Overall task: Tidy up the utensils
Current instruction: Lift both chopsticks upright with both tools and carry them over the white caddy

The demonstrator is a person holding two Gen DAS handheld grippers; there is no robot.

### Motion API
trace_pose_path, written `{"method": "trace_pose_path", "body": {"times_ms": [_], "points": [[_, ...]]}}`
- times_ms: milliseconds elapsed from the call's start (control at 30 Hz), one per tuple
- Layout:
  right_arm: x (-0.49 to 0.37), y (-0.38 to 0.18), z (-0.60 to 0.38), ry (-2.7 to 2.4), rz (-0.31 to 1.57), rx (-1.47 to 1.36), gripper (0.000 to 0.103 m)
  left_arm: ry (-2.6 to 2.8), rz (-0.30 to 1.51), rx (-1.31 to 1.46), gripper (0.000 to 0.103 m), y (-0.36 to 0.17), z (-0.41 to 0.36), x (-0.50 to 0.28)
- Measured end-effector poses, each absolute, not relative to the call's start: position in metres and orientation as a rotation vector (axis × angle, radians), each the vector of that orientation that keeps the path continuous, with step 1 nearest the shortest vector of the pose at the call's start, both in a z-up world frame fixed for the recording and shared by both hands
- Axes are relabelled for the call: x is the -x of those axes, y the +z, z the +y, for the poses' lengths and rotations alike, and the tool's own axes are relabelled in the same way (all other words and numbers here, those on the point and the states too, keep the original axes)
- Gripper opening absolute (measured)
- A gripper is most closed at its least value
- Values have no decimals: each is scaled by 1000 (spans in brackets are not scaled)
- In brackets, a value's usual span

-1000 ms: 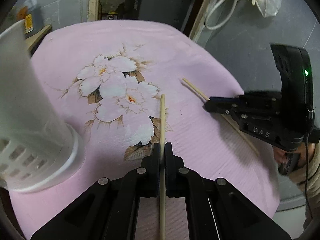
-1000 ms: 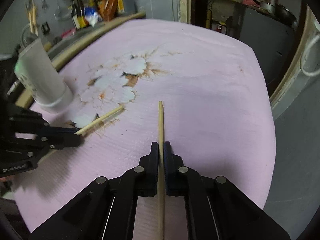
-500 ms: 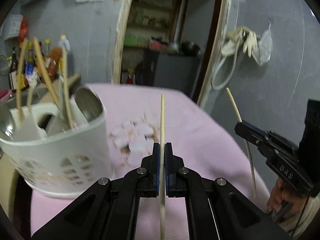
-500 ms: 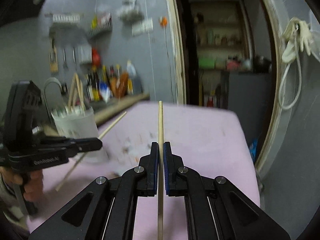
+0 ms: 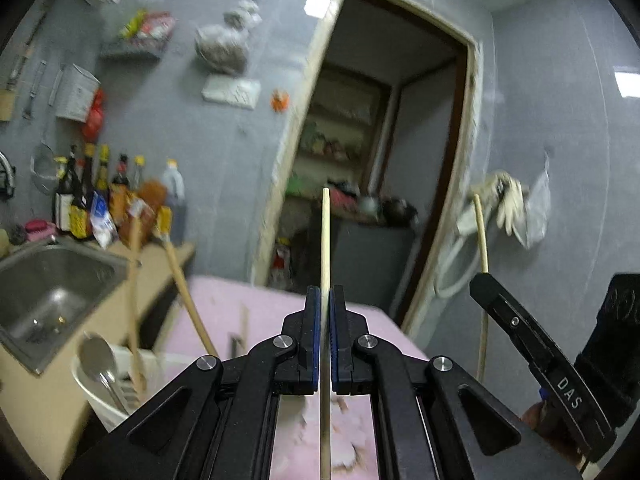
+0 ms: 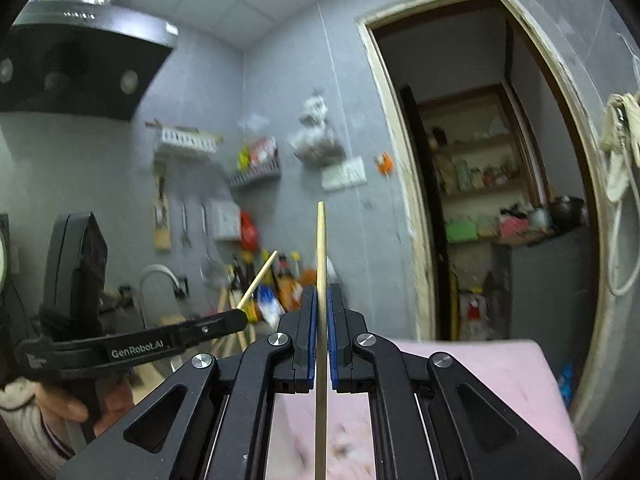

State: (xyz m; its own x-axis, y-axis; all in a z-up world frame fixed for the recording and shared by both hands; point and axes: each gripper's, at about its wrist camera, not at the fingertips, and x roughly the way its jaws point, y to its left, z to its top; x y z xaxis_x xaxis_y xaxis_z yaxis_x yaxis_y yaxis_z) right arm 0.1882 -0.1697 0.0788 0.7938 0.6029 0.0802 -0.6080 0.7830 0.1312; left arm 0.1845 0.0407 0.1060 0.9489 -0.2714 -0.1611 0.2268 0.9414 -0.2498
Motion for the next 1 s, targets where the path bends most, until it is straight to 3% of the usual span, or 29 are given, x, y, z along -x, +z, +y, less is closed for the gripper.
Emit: {"method": "trace_pose_path", "body": {"times_ms": [467,1000], "points": [[-211,108,-98,742,-230,-273,3,-92,-28,352,2,135,131,-181],[-244,68,-85,753,-186,-361,3,64,-96,499,2,84,190,-193]]}}
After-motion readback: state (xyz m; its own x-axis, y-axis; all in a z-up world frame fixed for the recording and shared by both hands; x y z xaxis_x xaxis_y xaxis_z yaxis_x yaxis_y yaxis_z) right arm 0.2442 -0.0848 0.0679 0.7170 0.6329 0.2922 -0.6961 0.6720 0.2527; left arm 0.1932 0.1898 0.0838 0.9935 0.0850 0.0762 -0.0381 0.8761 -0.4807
